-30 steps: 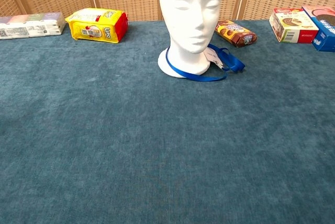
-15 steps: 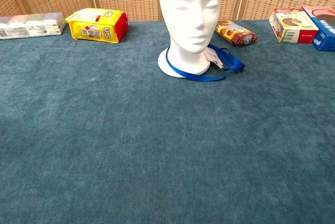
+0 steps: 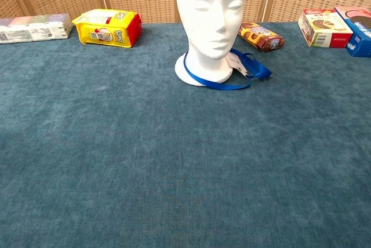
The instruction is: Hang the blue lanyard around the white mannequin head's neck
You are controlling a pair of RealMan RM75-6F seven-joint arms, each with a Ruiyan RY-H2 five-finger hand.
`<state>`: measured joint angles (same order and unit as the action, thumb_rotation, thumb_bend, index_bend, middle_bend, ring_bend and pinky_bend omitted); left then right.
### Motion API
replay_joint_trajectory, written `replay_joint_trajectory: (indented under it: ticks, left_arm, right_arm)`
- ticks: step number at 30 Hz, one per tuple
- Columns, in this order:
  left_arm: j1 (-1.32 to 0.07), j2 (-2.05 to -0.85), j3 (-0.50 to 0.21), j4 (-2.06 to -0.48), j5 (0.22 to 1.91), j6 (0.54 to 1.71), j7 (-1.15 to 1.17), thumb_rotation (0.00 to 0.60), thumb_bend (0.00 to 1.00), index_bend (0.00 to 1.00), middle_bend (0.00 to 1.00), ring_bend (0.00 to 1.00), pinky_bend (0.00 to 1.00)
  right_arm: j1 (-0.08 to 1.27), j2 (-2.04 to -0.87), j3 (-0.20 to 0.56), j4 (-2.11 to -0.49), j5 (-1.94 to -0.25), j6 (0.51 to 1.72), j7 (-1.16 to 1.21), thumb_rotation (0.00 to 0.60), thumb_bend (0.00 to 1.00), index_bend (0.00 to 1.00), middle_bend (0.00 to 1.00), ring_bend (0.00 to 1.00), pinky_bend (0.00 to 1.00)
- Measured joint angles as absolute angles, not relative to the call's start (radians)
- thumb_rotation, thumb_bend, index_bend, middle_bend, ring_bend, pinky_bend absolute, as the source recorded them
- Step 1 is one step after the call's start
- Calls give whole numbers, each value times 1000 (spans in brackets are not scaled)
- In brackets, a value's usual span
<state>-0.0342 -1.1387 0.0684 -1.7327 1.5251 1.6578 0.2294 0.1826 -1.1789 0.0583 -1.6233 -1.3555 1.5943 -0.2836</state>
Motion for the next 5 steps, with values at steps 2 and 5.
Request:
replay_joint_trajectory:
  ticks: [2,5]
  left_arm:
    - [-30,-1133,65,-1737,1528,1660,231,353,273,461,607,562,582]
    - [-23,-1127,56,-1742,1530,1666,232,356,273,461,607,562,582]
  right_arm:
    - [180,-1179,62,-1622,-1358,1587,-281,297,345,548,614,771,888]
    - [177,-1181,65,-1620,-1366,1578,-279,293,345,549,614,771,887]
